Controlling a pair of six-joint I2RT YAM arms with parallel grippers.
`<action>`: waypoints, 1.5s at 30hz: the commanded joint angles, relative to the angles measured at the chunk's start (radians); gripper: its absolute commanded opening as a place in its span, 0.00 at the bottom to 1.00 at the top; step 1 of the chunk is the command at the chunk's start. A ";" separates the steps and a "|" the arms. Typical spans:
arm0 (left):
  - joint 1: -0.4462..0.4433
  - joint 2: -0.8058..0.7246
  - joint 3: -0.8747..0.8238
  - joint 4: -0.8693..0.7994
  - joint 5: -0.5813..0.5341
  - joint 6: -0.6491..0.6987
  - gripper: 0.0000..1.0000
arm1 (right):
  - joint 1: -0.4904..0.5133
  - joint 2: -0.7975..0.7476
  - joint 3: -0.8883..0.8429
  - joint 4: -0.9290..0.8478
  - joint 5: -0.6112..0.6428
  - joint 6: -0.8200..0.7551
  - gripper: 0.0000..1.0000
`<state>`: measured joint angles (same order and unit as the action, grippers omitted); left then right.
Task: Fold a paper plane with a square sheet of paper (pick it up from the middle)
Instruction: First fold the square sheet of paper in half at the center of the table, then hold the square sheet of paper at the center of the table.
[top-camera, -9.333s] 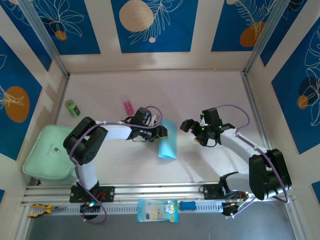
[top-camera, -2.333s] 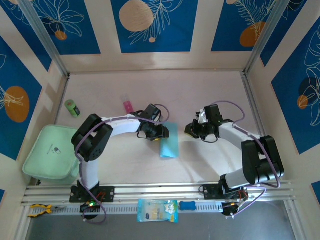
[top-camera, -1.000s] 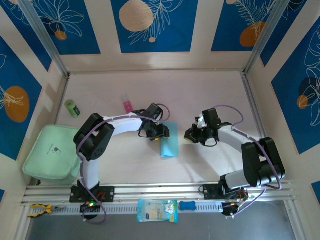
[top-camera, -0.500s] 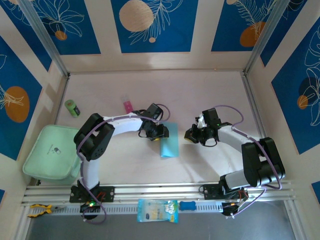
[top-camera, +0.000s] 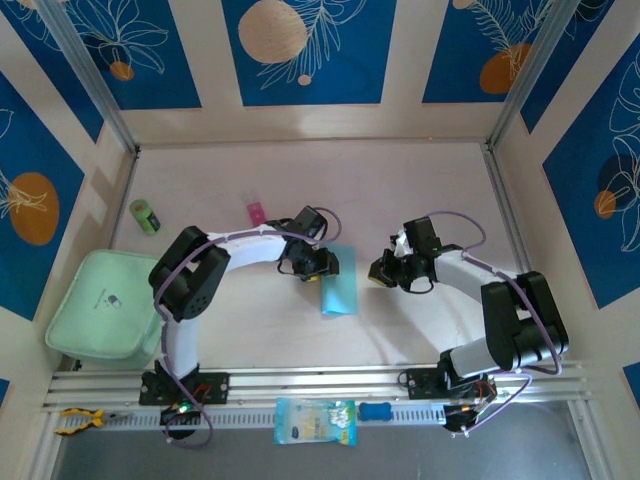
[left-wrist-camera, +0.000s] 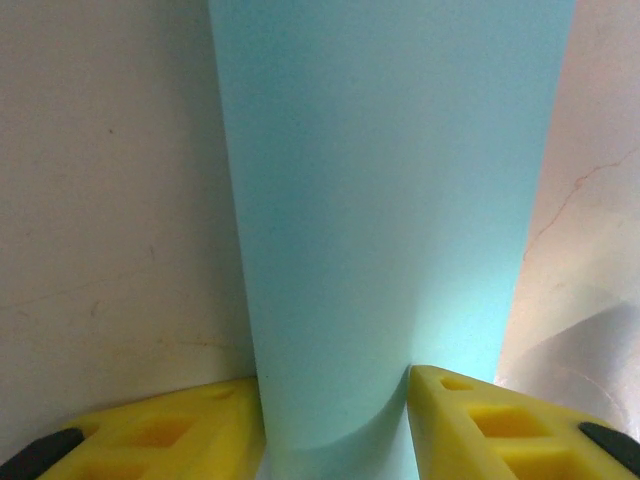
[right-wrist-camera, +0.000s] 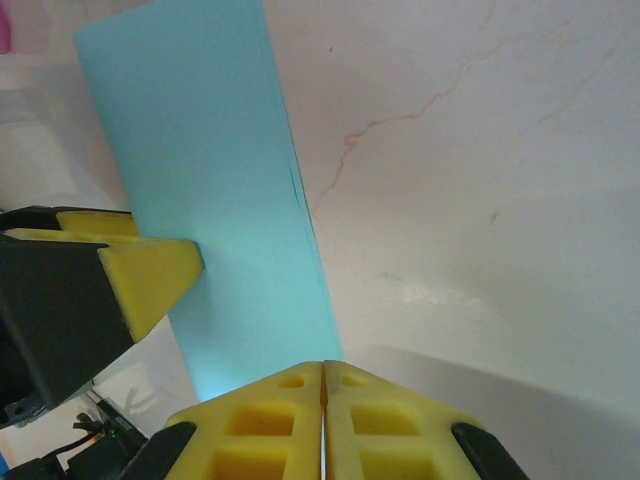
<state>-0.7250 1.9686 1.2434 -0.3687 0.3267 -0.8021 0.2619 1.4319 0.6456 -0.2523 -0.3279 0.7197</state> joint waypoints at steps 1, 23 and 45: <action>0.009 0.082 -0.019 -0.114 -0.133 0.036 0.47 | 0.004 0.010 0.016 -0.013 -0.013 0.001 0.09; 0.009 0.100 -0.009 -0.145 -0.163 0.021 0.45 | 0.006 0.007 0.011 -0.013 -0.010 0.003 0.07; 0.007 0.138 0.016 -0.163 -0.149 0.053 0.50 | 0.013 0.014 0.006 0.010 -0.027 0.006 0.07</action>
<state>-0.7292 2.0052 1.3075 -0.4484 0.3134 -0.7765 0.2638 1.4319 0.6460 -0.2489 -0.3286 0.7200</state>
